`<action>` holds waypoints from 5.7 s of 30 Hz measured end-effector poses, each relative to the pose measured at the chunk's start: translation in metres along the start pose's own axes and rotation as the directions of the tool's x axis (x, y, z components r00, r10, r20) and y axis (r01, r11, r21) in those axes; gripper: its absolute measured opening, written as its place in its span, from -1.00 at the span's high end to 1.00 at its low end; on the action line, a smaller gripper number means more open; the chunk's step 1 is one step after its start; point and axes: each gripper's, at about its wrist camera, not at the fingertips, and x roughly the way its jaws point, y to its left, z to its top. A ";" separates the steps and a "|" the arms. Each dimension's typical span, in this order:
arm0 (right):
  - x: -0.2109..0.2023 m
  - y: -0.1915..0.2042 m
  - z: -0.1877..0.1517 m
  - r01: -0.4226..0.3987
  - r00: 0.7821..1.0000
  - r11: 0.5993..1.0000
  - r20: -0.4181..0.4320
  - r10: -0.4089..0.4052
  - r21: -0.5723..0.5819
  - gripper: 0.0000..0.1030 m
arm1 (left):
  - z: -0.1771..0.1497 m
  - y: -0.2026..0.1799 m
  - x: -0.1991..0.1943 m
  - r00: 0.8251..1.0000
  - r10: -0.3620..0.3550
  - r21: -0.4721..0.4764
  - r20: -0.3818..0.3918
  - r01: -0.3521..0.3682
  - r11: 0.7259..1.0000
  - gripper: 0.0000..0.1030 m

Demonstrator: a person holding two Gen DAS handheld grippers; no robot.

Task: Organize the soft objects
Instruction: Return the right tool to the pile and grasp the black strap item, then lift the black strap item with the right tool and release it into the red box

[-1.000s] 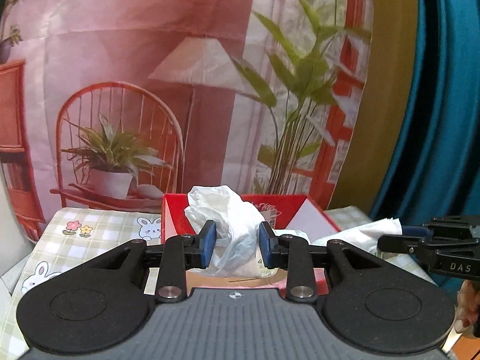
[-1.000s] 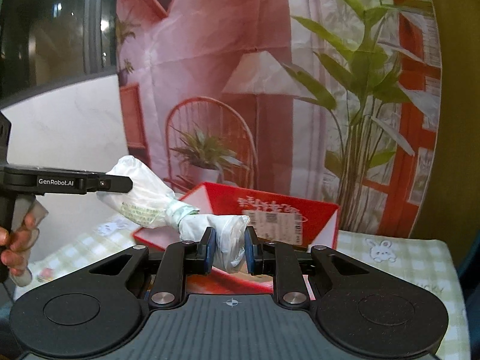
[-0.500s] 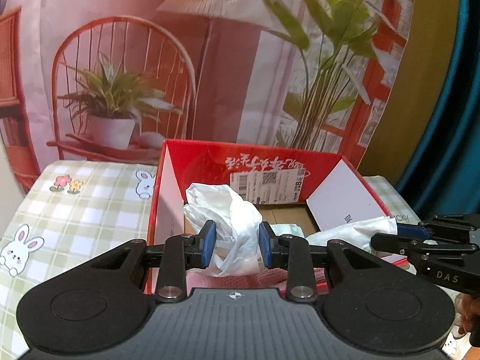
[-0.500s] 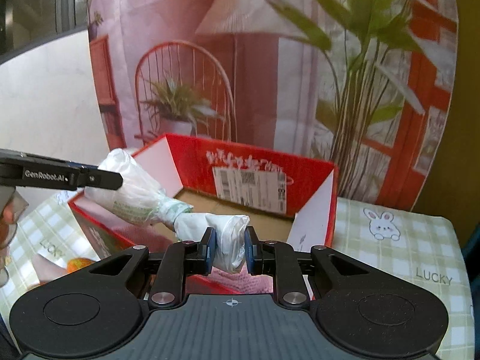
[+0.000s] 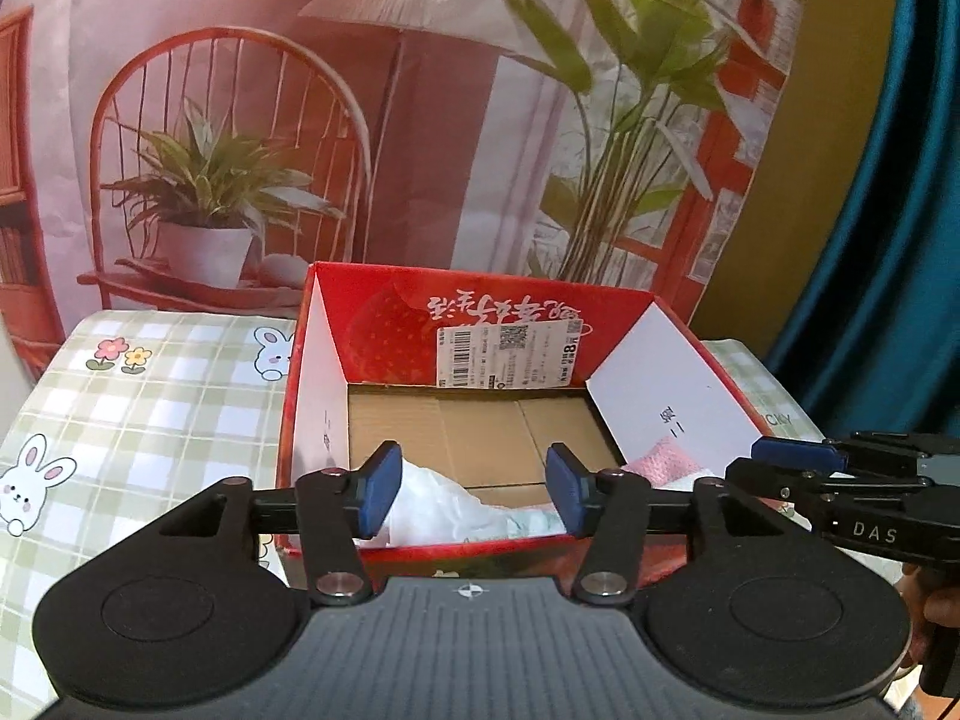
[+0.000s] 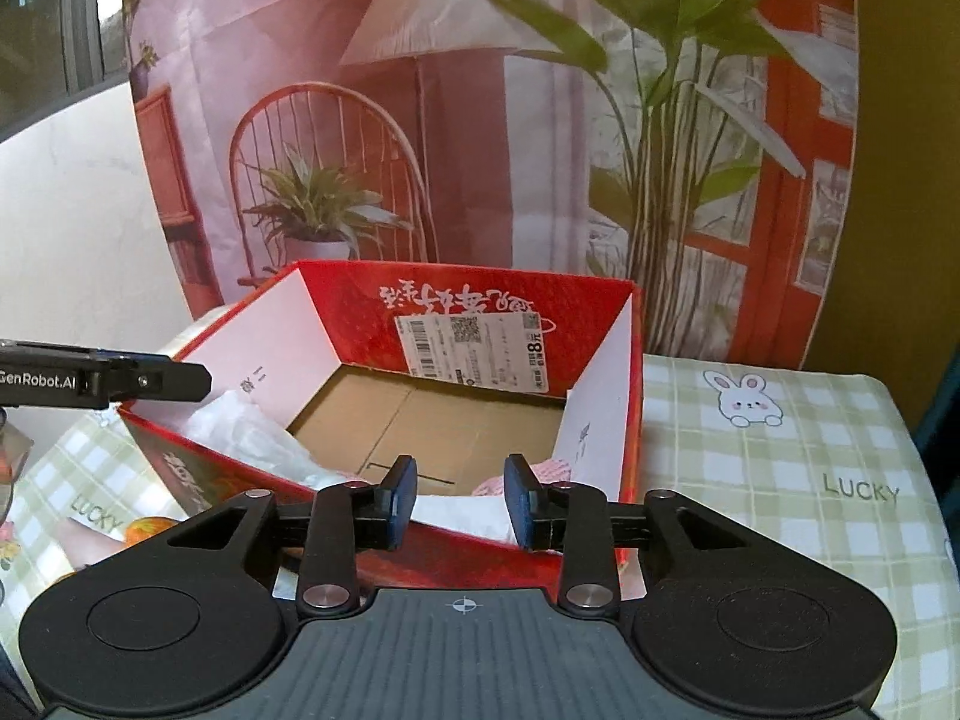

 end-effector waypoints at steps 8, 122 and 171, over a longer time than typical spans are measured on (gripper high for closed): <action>-0.034 0.010 -0.006 -0.026 0.998 1.000 0.050 0.025 0.017 0.41 | -0.009 -0.003 -0.043 0.997 0.014 0.016 0.069 -0.015 1.000 -0.16; -0.113 0.034 -0.155 -0.161 0.981 0.980 -0.092 0.172 0.113 0.76 | -0.181 0.022 -0.060 0.984 -0.018 -0.094 -0.177 0.002 0.996 0.82; -0.043 0.032 0.046 -0.127 0.974 0.984 0.171 0.148 -0.126 0.84 | 0.033 -0.016 -0.048 0.969 -0.005 0.017 0.245 0.001 1.000 0.85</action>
